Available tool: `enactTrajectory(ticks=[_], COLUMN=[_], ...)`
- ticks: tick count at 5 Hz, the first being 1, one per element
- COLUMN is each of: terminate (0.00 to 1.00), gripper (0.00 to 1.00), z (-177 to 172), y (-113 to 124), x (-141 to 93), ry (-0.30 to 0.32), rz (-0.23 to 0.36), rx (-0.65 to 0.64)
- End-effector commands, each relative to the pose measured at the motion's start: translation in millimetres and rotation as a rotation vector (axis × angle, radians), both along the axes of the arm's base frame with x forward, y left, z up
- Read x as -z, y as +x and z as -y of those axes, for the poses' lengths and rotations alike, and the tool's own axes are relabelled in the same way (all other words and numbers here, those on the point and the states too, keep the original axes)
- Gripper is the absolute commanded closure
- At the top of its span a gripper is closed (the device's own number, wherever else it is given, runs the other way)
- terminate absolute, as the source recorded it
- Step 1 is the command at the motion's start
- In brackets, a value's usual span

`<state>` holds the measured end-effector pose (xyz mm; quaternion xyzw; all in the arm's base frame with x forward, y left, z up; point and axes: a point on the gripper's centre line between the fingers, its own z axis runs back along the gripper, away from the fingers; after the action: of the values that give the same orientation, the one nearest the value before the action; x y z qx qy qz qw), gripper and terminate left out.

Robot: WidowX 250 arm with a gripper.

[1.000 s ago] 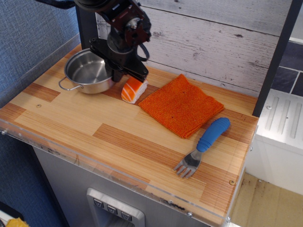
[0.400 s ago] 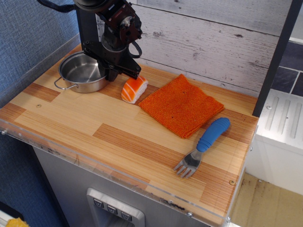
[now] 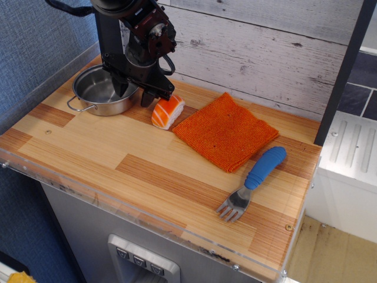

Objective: Put the bowl on the far corner of the table.

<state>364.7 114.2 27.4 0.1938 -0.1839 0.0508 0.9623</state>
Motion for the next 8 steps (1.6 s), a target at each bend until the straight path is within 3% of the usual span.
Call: enactTrajectory(ticks=[1, 3, 8], terminate=[0.0, 0.0, 0.0], gripper=[0.0, 0.0, 0.0], z=[7.1, 27.3, 27.3], y=[-2.6, -21.9, -21.9], x=[-47.7, -82.8, -82.8], ry=[-0.013, -0.024, -0.024], rz=[0.145, 0.236, 0.236], rx=[0.033, 0.064, 0.064])
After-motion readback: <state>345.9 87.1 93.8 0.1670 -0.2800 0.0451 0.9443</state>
